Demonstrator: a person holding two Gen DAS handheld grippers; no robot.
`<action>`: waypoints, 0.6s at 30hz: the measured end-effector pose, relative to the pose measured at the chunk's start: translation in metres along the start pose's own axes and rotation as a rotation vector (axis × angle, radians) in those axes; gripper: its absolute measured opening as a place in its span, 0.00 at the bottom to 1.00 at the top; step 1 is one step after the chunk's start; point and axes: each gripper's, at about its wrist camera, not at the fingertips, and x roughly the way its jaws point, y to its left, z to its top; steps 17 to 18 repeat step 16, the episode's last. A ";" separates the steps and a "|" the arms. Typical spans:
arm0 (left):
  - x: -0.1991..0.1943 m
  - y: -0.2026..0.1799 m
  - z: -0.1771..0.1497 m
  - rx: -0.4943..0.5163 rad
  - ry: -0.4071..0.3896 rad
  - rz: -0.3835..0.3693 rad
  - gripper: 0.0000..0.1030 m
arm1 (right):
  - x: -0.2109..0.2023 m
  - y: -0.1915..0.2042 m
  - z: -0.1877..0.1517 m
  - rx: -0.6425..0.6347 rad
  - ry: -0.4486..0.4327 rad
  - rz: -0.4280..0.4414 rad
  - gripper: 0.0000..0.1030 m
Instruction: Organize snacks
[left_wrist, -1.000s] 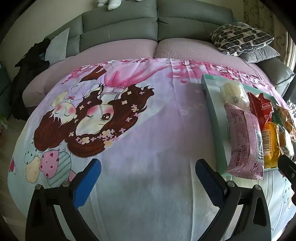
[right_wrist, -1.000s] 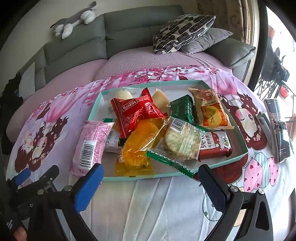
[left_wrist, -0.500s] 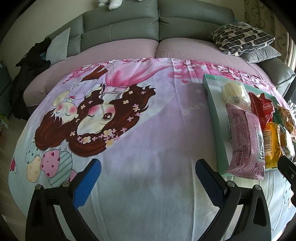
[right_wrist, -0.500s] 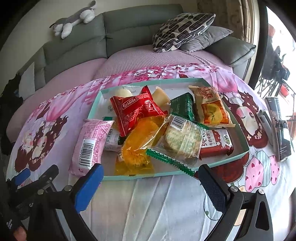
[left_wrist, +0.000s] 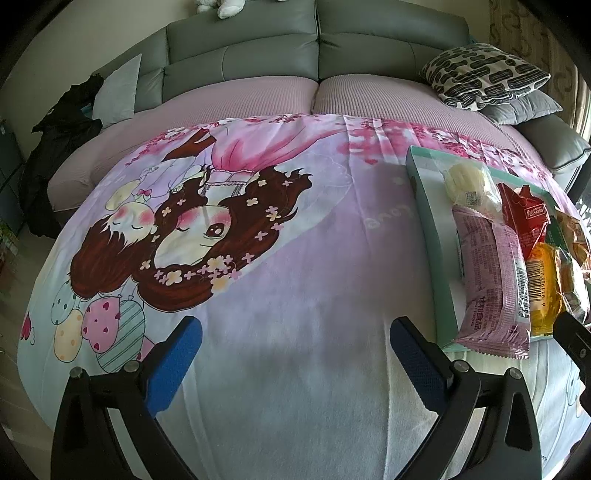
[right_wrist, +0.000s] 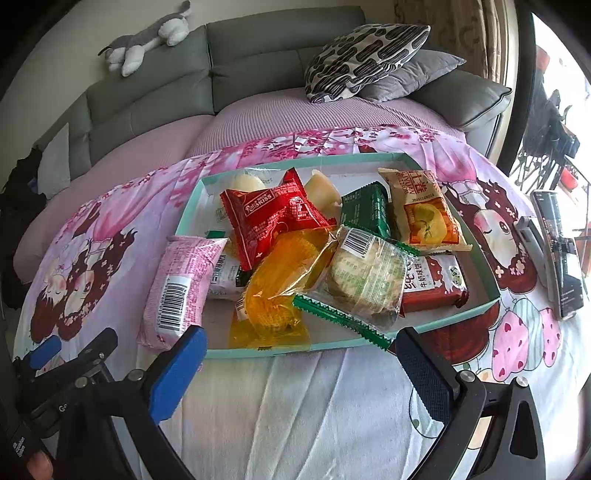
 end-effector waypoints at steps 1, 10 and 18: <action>0.000 0.000 0.000 0.000 0.001 -0.001 0.99 | 0.000 0.000 0.000 0.001 0.001 0.000 1.00; 0.003 0.001 -0.001 -0.009 0.011 0.012 0.99 | 0.001 0.000 0.000 0.002 0.003 0.001 1.00; 0.001 0.003 -0.001 -0.026 0.005 0.021 0.99 | 0.002 0.000 -0.001 0.003 0.005 0.002 1.00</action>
